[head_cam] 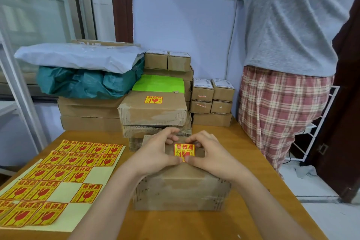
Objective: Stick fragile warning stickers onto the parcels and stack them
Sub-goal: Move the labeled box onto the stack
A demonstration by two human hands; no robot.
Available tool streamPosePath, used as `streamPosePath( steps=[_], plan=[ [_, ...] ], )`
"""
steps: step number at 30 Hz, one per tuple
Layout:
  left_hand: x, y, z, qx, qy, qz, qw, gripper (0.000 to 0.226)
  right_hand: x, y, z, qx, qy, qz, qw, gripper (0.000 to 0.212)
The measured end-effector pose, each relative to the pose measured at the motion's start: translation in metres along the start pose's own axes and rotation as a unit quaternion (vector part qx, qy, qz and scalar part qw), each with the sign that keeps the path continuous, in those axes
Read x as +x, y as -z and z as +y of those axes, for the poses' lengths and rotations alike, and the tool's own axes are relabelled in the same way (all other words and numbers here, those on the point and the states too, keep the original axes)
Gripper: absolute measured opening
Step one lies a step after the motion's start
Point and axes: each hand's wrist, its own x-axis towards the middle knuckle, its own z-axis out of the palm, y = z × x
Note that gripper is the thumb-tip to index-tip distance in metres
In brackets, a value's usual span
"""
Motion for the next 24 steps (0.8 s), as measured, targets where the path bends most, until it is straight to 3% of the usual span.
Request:
streamPosePath(
  steps=[6,15,24],
  plan=[
    [0.001,0.000,-0.002,-0.033,0.007,-0.001,0.999,0.071,-0.001,0.004,0.001,0.036,0.003,-0.025,0.999,0.044],
    [0.003,-0.013,-0.002,0.075,-0.024,0.088,0.993,0.058,0.003,0.000,-0.002,-0.004,-0.009,0.001,1.000,0.042],
    [0.007,-0.014,-0.003,0.120,-0.020,0.121,0.985,0.052,0.021,-0.006,-0.005,-0.055,-0.029,0.031,0.998,0.033]
  ],
)
